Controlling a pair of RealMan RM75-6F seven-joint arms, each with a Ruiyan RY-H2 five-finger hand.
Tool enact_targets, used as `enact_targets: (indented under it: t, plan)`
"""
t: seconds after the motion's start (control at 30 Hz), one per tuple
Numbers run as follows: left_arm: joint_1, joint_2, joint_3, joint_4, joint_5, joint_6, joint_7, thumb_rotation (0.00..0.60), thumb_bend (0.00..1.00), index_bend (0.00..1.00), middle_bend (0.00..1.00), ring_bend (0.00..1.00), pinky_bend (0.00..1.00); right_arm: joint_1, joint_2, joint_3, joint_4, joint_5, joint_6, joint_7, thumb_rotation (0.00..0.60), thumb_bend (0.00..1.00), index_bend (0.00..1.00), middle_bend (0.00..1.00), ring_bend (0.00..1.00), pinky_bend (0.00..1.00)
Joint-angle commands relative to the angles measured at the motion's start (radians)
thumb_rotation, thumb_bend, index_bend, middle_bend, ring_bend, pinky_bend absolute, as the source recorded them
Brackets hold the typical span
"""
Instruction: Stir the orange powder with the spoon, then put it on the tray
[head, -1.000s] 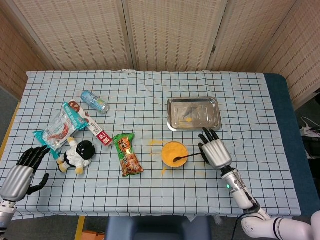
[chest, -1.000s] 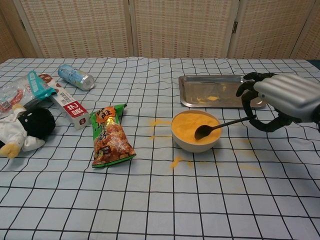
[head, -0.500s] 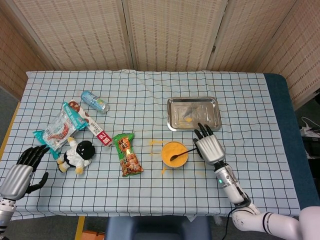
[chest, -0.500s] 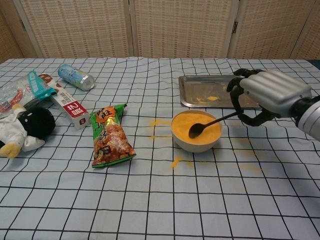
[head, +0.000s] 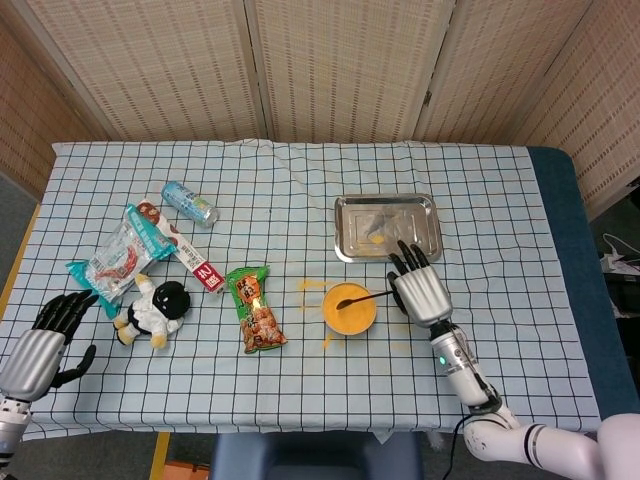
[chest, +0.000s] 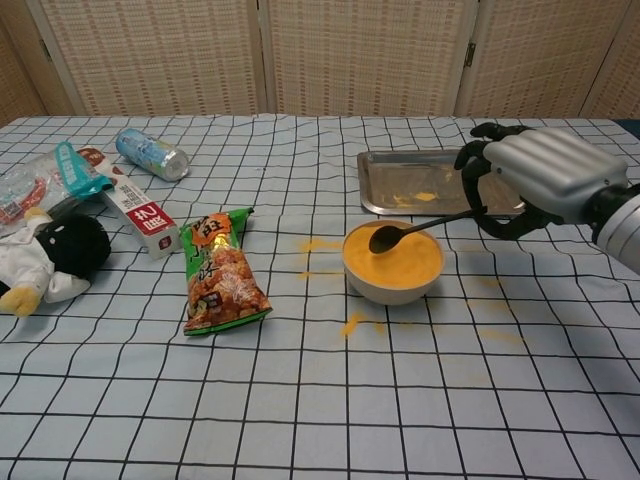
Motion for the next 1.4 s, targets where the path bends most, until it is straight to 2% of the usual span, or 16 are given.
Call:
enact_targets:
  t: [0.03,0.23,0.5,1.07,1.2,1.4]
  plan:
    - [0.0,0.0,0.0,-0.001,0.0,0.001,0.001,0.6,0.49,0.0,0.0,0.0,0.06,-0.02,0.035,-0.02,-0.043,-0.019,0.013,0.014,0.6,0.4,0.96,0.22,0.0,0.13]
    - [0.0,-0.002,0.003,-0.006,0.003,-0.002,0.014,0.6,0.49,0.0,0.0,0.0,0.06,-0.037,0.073,-0.046,-0.093,-0.031,0.01,-0.003,0.6,0.4,0.95,0.22,0.0,0.13]
    - [-0.001,0.001,0.001,-0.002,0.001,-0.002,0.001,0.6,0.49,0.0,0.0,0.0,0.06,-0.022,0.033,-0.044,-0.061,-0.011,-0.037,-0.029,0.6,0.41,0.95,0.22,0.0,0.13]
    - [-0.007,0.002,-0.001,0.005,-0.006,-0.015,-0.013,0.6,0.49,0.0,0.0,0.0,0.06,0.025,-0.097,0.042,0.078,0.052,-0.038,-0.077,0.6,0.41,0.95,0.22,0.0,0.14]
    - [-0.008,0.002,-0.003,0.007,-0.01,-0.017,-0.015,0.6,0.49,0.0,0.0,0.0,0.06,0.028,-0.112,0.043,0.102,0.043,-0.027,-0.056,0.6,0.41,0.95,0.22,0.0,0.14]
    - [-0.004,0.002,0.0,0.003,-0.006,-0.01,-0.011,0.6,0.49,0.0,0.0,0.0,0.06,0.01,-0.078,0.032,0.082,0.006,0.007,-0.005,0.6,0.41,0.95,0.22,0.0,0.14]
